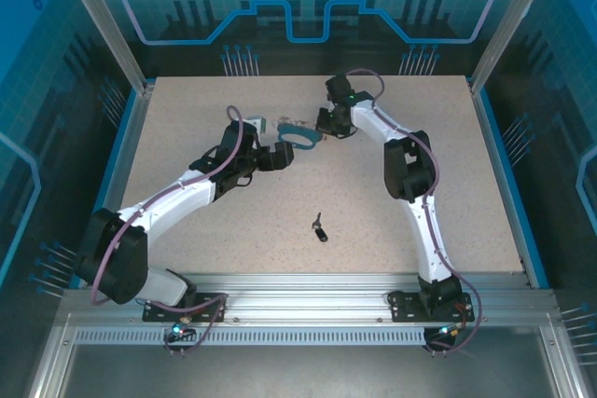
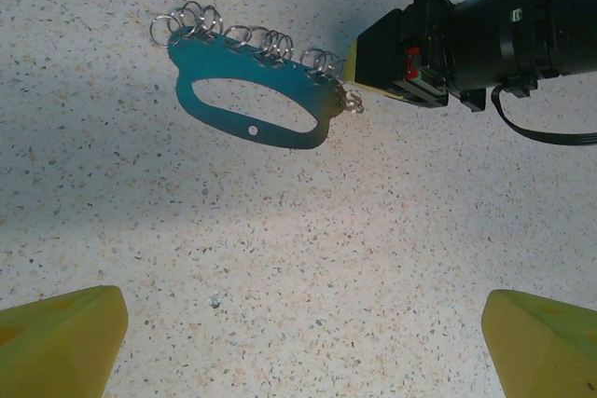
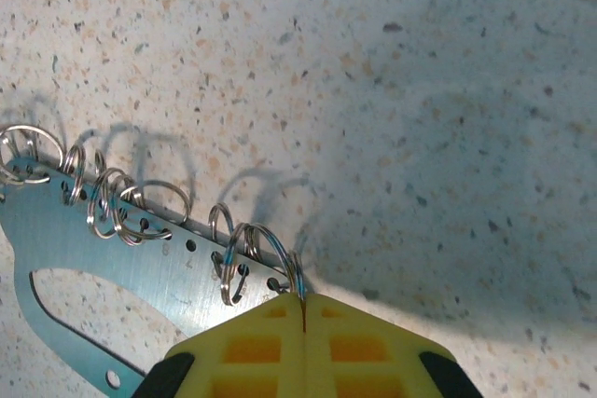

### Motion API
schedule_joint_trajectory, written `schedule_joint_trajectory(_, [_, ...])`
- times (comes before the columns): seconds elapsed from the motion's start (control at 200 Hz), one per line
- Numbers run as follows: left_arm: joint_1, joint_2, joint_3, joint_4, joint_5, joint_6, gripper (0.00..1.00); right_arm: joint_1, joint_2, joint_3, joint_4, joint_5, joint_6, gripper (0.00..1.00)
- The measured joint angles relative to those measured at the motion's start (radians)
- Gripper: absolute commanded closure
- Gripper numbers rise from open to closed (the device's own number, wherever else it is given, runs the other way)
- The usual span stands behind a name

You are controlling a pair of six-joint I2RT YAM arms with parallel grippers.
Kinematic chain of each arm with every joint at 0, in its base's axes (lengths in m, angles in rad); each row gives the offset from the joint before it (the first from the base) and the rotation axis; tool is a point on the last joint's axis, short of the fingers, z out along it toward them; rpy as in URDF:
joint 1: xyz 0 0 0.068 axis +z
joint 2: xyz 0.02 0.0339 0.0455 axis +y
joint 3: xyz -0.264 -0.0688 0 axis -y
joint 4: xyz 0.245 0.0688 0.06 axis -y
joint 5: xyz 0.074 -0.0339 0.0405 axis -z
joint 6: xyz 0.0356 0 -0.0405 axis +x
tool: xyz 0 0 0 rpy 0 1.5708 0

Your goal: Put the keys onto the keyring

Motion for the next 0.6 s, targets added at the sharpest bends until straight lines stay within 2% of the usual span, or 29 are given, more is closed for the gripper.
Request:
schedule_joint_trajectory(0.25, [0.000,-0.004,0.000,0.002,0.001,-0.004,0.01,0.018,-0.121,-0.204,0.056,0.000,0.005,1.00])
schedule_joint_trajectory(0.6, [0.000,-0.010,-0.002,0.005,0.012,-0.026,0.01,0.093,-0.316,-0.527,0.171,-0.008,0.048,1.00])
